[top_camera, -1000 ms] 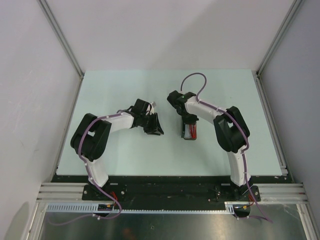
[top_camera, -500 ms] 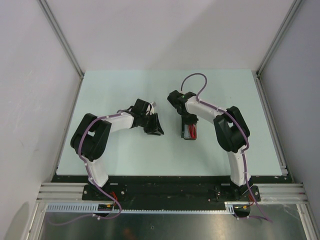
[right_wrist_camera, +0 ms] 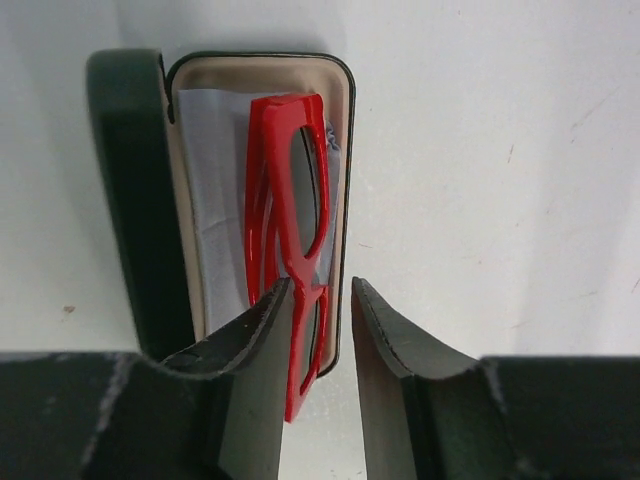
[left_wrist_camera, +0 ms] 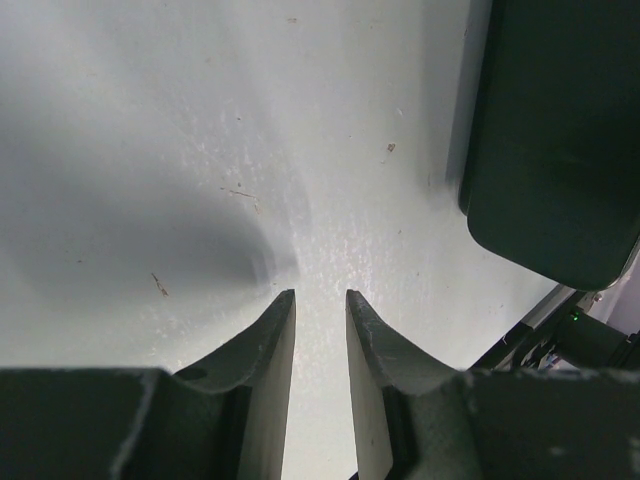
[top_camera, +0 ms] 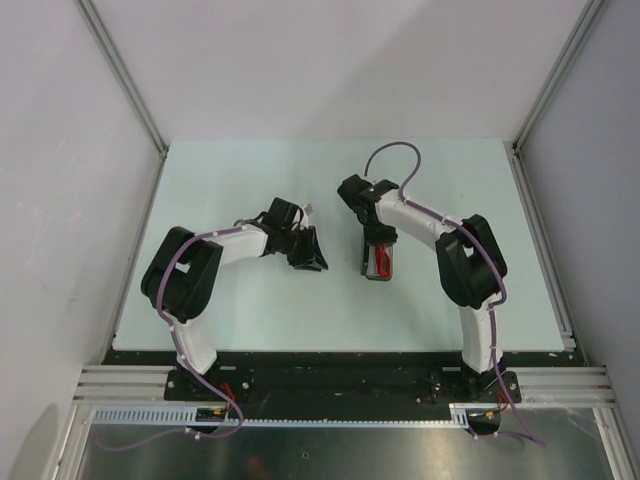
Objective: Organize the sunglasses
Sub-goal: Place the sunglasses in the sunglasses case, then adjust the sunglasses in the sunglasses case, then close the opened sunglasses case at the center of the board.
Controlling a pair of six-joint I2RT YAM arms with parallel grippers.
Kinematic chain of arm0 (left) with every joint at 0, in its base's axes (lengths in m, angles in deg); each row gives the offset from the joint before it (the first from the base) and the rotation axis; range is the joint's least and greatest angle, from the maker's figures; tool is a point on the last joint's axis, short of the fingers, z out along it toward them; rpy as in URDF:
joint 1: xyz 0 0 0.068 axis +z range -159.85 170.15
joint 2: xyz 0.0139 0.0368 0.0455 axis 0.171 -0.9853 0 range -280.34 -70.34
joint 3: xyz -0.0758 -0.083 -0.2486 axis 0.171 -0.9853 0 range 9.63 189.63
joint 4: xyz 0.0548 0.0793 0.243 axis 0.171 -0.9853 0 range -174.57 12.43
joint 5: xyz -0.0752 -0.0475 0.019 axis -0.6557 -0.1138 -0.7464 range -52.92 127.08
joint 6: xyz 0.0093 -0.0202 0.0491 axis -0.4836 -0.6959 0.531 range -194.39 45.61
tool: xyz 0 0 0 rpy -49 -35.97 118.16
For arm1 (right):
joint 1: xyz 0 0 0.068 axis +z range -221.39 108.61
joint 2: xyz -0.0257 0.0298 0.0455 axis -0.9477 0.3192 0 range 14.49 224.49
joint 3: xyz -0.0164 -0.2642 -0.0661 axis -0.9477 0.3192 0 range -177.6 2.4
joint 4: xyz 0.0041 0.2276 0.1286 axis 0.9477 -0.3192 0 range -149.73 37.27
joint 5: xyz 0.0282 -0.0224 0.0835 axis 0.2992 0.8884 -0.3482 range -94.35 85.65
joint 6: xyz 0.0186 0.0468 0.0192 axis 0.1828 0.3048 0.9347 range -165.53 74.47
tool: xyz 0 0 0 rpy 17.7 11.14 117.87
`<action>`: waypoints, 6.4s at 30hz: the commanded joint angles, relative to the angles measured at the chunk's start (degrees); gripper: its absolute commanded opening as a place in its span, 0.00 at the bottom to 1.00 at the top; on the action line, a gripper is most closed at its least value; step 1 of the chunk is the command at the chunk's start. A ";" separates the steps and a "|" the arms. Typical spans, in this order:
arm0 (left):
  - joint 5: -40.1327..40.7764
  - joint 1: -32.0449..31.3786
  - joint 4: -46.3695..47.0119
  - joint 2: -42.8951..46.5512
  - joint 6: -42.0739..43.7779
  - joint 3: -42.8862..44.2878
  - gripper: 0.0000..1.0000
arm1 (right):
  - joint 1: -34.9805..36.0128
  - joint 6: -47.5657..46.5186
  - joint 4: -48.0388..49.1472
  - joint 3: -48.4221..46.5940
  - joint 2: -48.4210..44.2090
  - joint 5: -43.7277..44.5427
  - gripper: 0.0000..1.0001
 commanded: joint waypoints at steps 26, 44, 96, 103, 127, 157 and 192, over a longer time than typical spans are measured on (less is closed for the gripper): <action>-0.88 0.31 -0.03 2.33 1.26 2.14 0.33 | -4.67 0.24 25.62 19.47 -17.12 -17.86 0.45; -0.79 0.40 -0.38 2.42 1.70 2.23 0.35 | -5.64 -0.73 26.07 19.47 -13.26 -19.62 0.32; -1.06 0.31 -1.08 1.81 1.97 2.50 0.34 | -3.89 -2.66 22.37 19.47 -9.04 -13.20 0.14; -1.06 0.31 -0.99 1.98 1.88 2.58 0.34 | -3.97 -0.11 22.90 19.47 -10.96 -13.90 0.29; -2.29 0.22 -0.91 6.11 2.40 5.65 0.56 | -7.14 -0.29 18.59 18.76 -26.08 -17.32 0.50; 1.66 -3.12 3.31 2.86 3.20 12.08 0.73 | -7.31 -1.69 26.77 19.47 -20.73 -32.01 0.52; 1.67 -1.19 3.31 3.13 3.46 9.97 0.73 | -8.80 -2.05 22.20 13.84 -13.34 -31.83 0.00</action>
